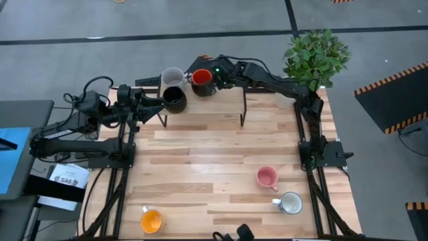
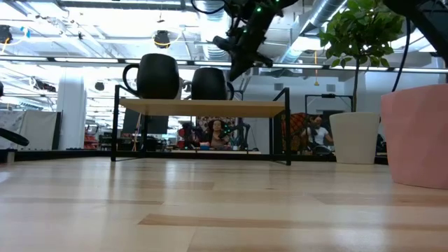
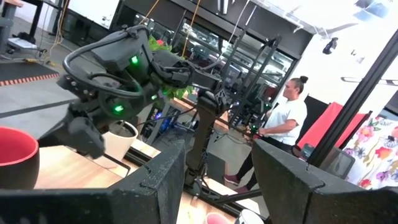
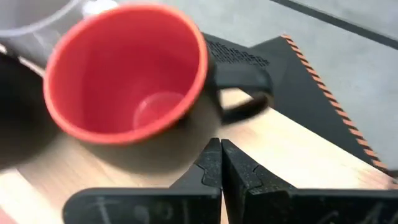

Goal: Place coffee mugs
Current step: Put the black and orange cup on the shelf, then put the pink cup on the shelf, then put the white and blue cup on the shelf

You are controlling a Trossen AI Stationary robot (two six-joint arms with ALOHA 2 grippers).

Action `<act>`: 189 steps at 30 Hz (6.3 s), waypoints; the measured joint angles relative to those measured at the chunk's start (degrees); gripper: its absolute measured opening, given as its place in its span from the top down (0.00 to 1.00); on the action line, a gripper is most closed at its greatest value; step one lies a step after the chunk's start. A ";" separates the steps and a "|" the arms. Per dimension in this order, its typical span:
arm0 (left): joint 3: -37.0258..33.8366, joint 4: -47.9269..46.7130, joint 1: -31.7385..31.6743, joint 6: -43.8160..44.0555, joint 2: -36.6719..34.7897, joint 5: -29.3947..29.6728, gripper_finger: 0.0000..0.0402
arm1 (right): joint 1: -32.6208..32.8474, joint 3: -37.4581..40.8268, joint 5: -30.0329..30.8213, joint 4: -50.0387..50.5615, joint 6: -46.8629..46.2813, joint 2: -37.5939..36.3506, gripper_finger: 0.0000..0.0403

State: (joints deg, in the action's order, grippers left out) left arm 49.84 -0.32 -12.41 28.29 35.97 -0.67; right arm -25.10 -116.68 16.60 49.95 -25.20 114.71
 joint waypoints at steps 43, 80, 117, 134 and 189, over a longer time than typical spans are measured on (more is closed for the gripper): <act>0.00 -0.35 0.00 -5.46 0.02 -4.07 0.57 | 41.43 45.65 -13.56 16.40 -33.04 -45.76 0.55; 0.00 -0.26 0.00 -5.11 0.04 -3.80 0.57 | 44.51 47.30 -14.93 16.26 -31.51 -31.63 0.94; 0.00 1.16 0.03 -5.14 0.02 0.04 0.57 | -10.67 -17.09 -12.23 29.96 1.60 0.90 0.95; 0.00 1.14 0.02 -5.09 0.04 -0.06 0.57 | -11.39 -16.96 -13.46 29.28 -1.45 0.94 0.91; 0.00 1.07 0.03 -3.61 0.02 -0.52 0.57 | -9.86 -17.03 -8.72 26.46 -7.39 4.14 0.53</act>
State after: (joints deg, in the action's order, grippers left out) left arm 49.84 0.75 -12.38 24.69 35.99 -1.19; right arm -34.96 -133.71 7.88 76.41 -32.59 118.85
